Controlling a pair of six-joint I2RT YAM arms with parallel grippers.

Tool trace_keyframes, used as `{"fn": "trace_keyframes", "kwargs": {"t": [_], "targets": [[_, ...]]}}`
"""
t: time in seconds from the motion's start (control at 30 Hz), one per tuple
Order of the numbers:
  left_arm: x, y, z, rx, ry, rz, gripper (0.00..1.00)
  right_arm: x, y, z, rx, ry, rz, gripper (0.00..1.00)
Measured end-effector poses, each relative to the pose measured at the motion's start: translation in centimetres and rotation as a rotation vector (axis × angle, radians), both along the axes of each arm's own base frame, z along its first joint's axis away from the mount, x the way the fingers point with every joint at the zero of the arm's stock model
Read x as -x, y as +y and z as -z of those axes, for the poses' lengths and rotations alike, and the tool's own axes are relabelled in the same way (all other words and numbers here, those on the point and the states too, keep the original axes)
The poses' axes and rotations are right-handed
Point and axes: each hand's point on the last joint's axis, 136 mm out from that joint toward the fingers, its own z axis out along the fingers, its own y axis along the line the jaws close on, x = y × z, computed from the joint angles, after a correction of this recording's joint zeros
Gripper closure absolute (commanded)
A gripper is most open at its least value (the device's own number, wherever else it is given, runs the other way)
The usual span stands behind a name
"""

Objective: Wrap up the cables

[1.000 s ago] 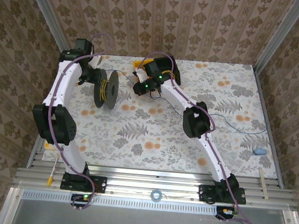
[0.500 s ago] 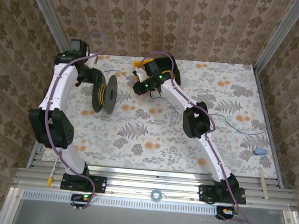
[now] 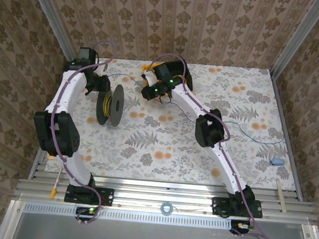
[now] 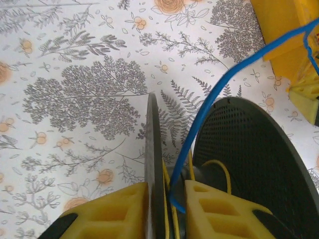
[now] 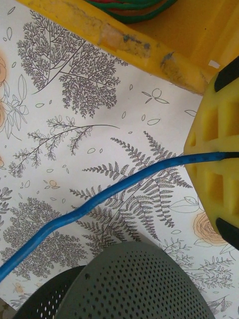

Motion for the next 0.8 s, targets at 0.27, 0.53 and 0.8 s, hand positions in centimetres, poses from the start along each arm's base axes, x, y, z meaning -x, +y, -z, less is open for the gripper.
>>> {"fn": "trace_keyframes", "kwargs": {"t": [0.27, 0.53, 0.8], "targets": [[-0.5, -0.1, 1.7, -0.009, 0.031, -0.007, 0.91, 0.2, -0.1, 0.2, 0.008, 0.011, -0.001, 1.0], [-0.7, -0.4, 1.8, -0.008, 0.036, -0.007, 1.0, 0.3, -0.2, 0.3, 0.01, 0.014, 0.0, 1.0], [-0.2, -0.1, 1.1, -0.029, 0.055, 0.008, 1.0, -0.2, -0.7, 0.0, 0.006, 0.01, 0.011, 1.0]]}}
